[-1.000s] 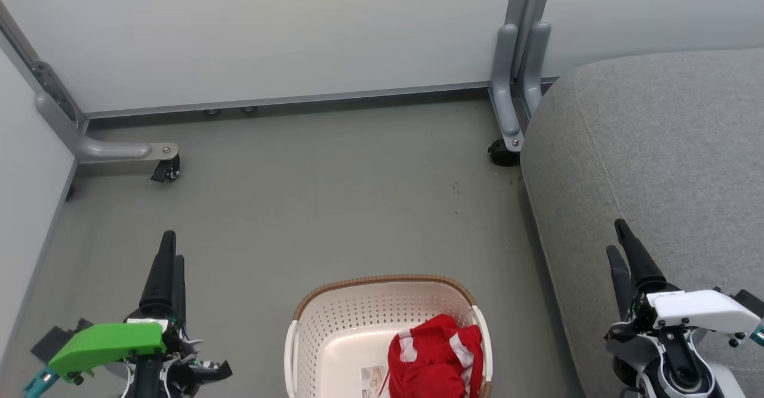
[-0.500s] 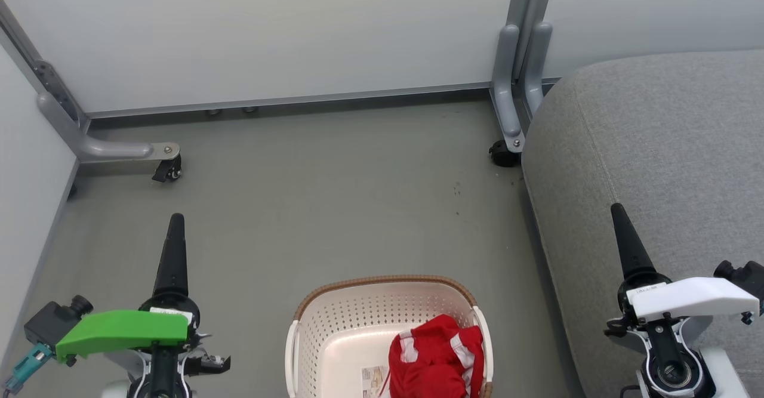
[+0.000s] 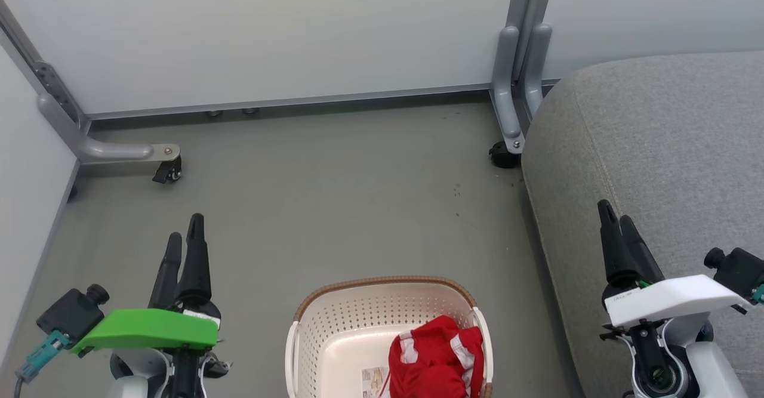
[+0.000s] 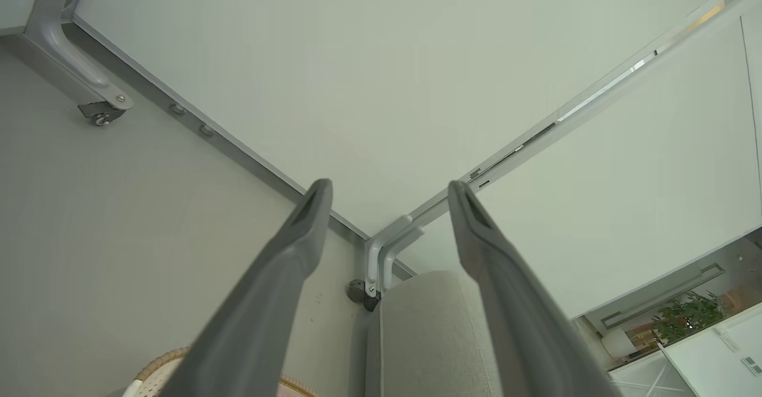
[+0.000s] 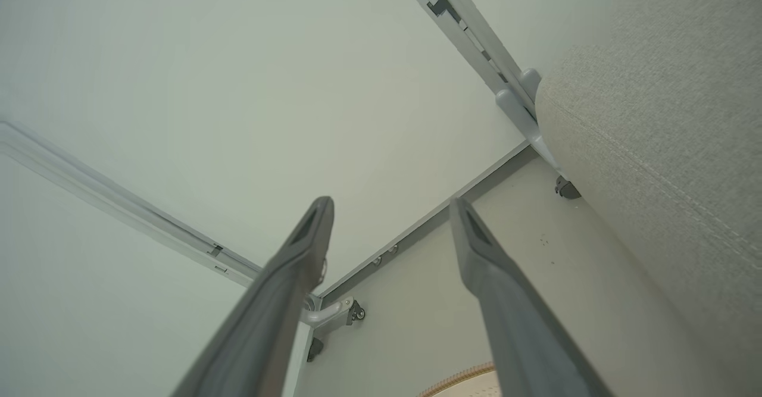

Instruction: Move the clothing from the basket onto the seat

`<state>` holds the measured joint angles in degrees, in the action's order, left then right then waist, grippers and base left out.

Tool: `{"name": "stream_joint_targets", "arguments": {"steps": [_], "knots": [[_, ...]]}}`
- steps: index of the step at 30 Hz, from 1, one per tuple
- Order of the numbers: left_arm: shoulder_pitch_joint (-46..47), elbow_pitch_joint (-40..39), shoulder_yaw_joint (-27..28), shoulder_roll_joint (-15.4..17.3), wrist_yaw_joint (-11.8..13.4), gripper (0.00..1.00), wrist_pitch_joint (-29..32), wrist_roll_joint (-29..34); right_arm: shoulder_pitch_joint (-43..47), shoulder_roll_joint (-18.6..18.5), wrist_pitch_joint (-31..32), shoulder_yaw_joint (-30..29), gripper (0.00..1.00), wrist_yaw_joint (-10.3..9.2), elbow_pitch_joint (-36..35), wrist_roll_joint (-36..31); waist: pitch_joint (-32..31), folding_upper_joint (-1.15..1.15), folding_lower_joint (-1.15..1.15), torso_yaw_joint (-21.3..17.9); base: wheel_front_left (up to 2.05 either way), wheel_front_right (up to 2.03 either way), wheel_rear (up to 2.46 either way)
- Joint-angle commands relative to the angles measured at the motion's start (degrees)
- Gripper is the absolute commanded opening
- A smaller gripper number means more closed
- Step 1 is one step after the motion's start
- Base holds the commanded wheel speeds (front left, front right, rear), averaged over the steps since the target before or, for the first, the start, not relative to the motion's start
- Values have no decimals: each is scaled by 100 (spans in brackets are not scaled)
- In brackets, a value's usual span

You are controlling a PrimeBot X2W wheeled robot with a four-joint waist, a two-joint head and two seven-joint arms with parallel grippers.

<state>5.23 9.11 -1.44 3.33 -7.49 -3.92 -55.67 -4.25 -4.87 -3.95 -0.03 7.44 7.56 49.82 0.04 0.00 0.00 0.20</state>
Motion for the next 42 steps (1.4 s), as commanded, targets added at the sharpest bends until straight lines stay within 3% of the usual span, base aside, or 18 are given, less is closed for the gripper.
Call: {"name": "stream_joint_targets", "arguments": {"steps": [1,18,42], "knots": [[13,-73,-5,74,0,100,-62,250,-19,-65,-62,30,100,4,-114,-233,0,0,0,0,0,0,0],[-29,96,-128,64,0,100,-372,1555,36,-106,-369,226,100,4,-83,-1638,-5,0,0,23,0,0,0],[-99,456,-173,58,0,100,-708,2903,78,-13,-606,262,100,5,68,-3058,-21,0,0,44,0,0,0]]}}
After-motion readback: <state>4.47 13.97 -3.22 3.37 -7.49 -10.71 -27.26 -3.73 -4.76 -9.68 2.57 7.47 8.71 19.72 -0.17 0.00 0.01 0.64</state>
